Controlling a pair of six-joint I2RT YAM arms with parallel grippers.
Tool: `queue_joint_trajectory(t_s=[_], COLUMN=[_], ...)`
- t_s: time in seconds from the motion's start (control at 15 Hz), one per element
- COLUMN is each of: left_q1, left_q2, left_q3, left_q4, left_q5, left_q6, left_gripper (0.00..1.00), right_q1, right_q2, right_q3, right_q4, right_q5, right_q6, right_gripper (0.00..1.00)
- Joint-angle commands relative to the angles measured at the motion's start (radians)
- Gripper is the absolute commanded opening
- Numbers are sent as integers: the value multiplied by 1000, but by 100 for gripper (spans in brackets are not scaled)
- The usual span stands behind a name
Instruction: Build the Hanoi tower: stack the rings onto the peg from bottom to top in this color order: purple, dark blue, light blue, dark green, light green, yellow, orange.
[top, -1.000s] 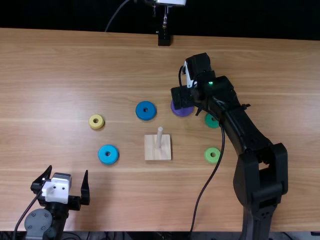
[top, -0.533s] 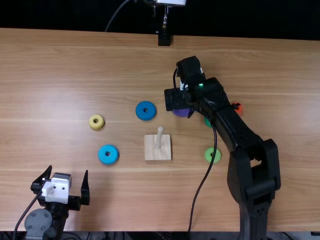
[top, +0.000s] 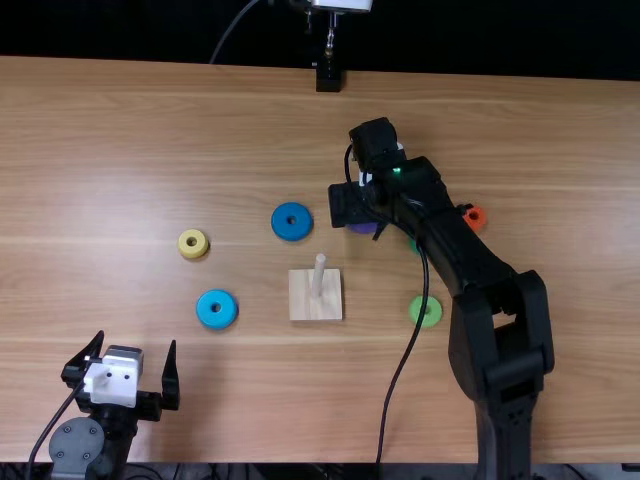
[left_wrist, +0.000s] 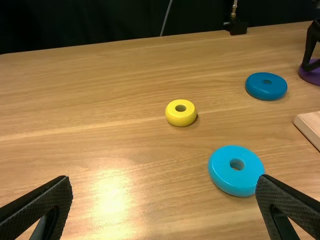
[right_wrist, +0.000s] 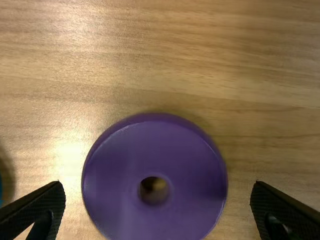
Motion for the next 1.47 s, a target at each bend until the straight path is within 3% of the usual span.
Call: queue_joint_trajectory(t_s=[0.0, 0.33, 0.4, 0.47, 0.53, 0.67, 0.8, 0.87, 1.0, 1.33, 1.4], left_q1=[13, 13, 13, 13, 13, 13, 13, 13, 13, 13, 13], left_q2=[-12, -12, -12, -12, -12, -12, -12, -12, -12, -12, -12], left_q3=[-107, -107, -107, -107, -107, -107, -107, -107, -107, -107, -107], left_q4=[-76, -76, -76, -76, -74, -76, -74, -76, -74, -76, -74], left_q5=[9, 9, 9, 9, 9, 9, 9, 9, 9, 9, 9], left_q6=[17, 17, 17, 17, 17, 17, 17, 17, 17, 17, 17], left_gripper=[100, 100, 100, 100, 100, 100, 100, 100, 100, 100, 100], right_q1=[11, 22, 26, 28, 34, 45, 45, 45, 46, 72, 77], right_q2=[39, 68, 74, 74, 74, 76, 76, 74, 62, -130, -155], right_q3=[30, 68, 68, 67, 63, 54, 51, 50, 51, 91, 106], right_q4=[-1, -48, -54, -56, -56, -78, -85, -87, -85, -100, -164], right_q5=[17, 17, 17, 17, 15, 15, 13, 15, 6, 12, 12], right_q6=[8, 10, 10, 12, 12, 10, 2, 0, -3, 2, 0], right_gripper=[100, 100, 87, 60, 56, 33, 5, 0, 0, 0, 0])
